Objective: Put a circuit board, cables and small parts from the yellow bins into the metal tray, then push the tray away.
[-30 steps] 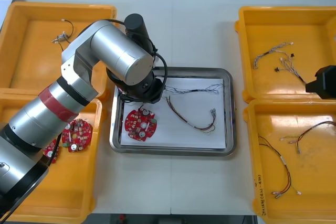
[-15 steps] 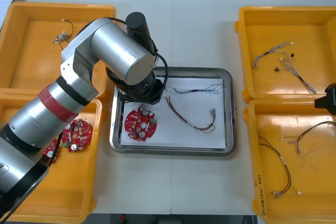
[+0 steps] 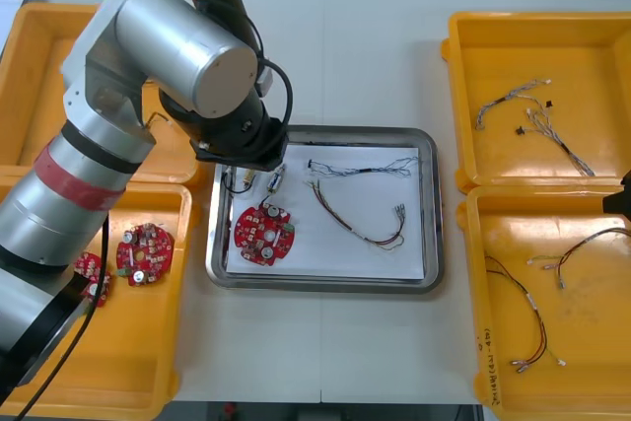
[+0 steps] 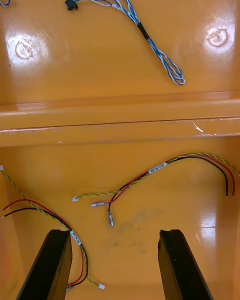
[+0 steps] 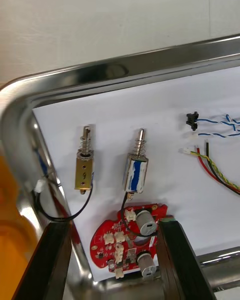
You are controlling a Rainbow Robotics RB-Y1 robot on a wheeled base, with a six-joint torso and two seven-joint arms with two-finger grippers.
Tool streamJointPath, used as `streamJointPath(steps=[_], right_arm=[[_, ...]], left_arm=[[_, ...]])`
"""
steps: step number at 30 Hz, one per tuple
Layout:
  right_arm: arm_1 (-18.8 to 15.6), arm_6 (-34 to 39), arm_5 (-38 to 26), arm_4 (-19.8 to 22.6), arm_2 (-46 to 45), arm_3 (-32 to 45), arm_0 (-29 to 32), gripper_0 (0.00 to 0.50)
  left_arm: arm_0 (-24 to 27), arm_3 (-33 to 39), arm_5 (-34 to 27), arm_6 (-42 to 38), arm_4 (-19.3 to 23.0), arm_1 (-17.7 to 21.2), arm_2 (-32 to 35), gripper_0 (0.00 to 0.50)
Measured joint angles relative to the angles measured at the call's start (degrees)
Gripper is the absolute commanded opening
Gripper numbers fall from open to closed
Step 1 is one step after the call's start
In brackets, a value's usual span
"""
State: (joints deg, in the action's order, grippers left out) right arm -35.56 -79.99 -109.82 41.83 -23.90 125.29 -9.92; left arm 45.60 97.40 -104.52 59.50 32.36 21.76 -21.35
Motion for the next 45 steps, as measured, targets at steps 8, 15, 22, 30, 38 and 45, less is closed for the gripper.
streamJointPath(steps=[8, 15, 22, 30, 38, 45], right_arm=[[-0.1, 0.0, 0.0, 0.0, 0.0, 0.0, 0.4, 0.5], [-0.2, 0.0, 0.0, 0.0, 0.0, 0.2, 0.5, 0.5], [-0.2, 0.0, 0.0, 1.1, 0.2, 2.4, 0.5, 0.5], [-0.3, 0.0, 0.0, 2.9, 5.0, 6.3, 0.2, 0.5], [-1.3, 0.0, 0.0, 9.4, 12.3, 7.0, -3.8, 0.5], [-1.8, 0.0, 0.0, 11.4, 19.8, 7.0, -9.3, 0.5]], left_arm=[[0.0, 3.8, -4.9, 0.0, 3.5, 3.9, 6.3, 0.5], [0.0, 5.5, -5.0, 0.0, 7.6, 9.0, 11.0, 0.5], [-2.7, 9.3, -5.1, 0.0, 9.5, 13.1, 15.1, 0.5], [-8.5, 13.7, -5.1, 0.3, 11.2, 16.8, 21.1, 0.5], [-15.4, 17.8, -5.1, 0.5, 13.5, 20.5, 26.7, 0.5], [-21.9, 21.4, -5.1, 1.3, 16.4, 23.8, 31.4, 0.5]])
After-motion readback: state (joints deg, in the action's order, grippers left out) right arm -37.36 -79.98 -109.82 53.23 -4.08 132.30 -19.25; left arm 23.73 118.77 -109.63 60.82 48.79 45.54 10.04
